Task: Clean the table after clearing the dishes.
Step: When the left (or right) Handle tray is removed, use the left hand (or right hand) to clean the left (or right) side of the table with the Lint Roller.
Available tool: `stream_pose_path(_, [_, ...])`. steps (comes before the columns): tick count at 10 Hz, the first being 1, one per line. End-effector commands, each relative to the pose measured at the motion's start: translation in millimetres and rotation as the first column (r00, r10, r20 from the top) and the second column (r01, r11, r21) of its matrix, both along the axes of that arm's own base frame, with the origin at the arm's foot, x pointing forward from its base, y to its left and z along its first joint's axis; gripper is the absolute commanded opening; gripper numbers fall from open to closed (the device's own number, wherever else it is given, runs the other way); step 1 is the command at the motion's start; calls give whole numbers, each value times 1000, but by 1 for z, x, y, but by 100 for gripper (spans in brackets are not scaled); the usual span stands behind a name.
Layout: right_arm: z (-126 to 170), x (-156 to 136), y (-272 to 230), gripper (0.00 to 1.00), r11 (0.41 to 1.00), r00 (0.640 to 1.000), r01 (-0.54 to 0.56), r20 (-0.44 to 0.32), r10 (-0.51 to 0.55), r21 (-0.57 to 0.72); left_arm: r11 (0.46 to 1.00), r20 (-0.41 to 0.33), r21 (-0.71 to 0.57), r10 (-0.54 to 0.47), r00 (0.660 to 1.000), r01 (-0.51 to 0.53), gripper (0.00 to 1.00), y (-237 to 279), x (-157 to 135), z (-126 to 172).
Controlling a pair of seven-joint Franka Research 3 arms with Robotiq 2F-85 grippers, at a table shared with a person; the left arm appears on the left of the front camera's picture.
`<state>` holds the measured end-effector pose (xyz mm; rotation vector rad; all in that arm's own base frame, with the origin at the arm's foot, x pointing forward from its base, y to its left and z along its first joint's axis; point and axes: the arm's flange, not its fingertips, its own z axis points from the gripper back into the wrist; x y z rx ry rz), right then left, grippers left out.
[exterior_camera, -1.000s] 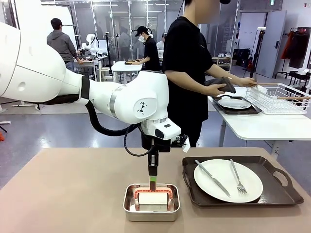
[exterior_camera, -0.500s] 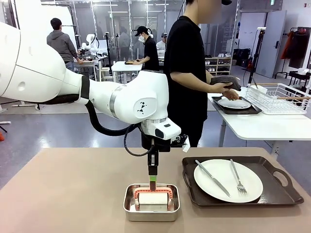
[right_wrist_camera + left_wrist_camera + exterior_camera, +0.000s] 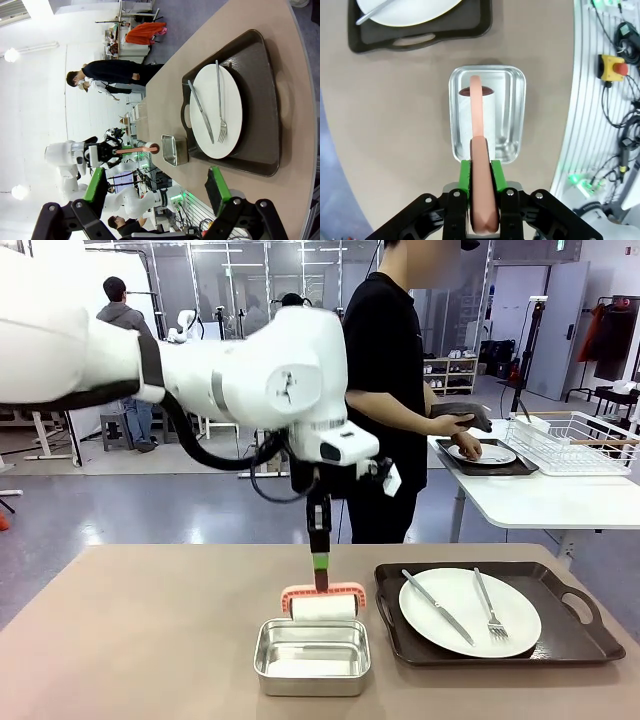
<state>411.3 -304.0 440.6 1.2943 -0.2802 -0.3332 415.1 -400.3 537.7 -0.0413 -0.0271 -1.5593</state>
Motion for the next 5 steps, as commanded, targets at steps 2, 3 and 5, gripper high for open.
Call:
stream_pose_path(2, [3, -1, 1, 100, 1000, 1000, 3, 5, -3, 2, 997, -8, 27, 67, 998, -67, 0, 3, -7, 25])
stream_pose_path(3, [3, -1, 1, 100, 1000, 1000, 3, 5, -3, 2, 998, -1, 8, 59, 998, -59, 0, 5, -7, 26])
stream_pose_path(5, [3, -1, 1, 100, 1000, 1000, 3, 5, -3, 2, 999, -4, 15, 43, 999, -43, 0, 4, -7, 25])
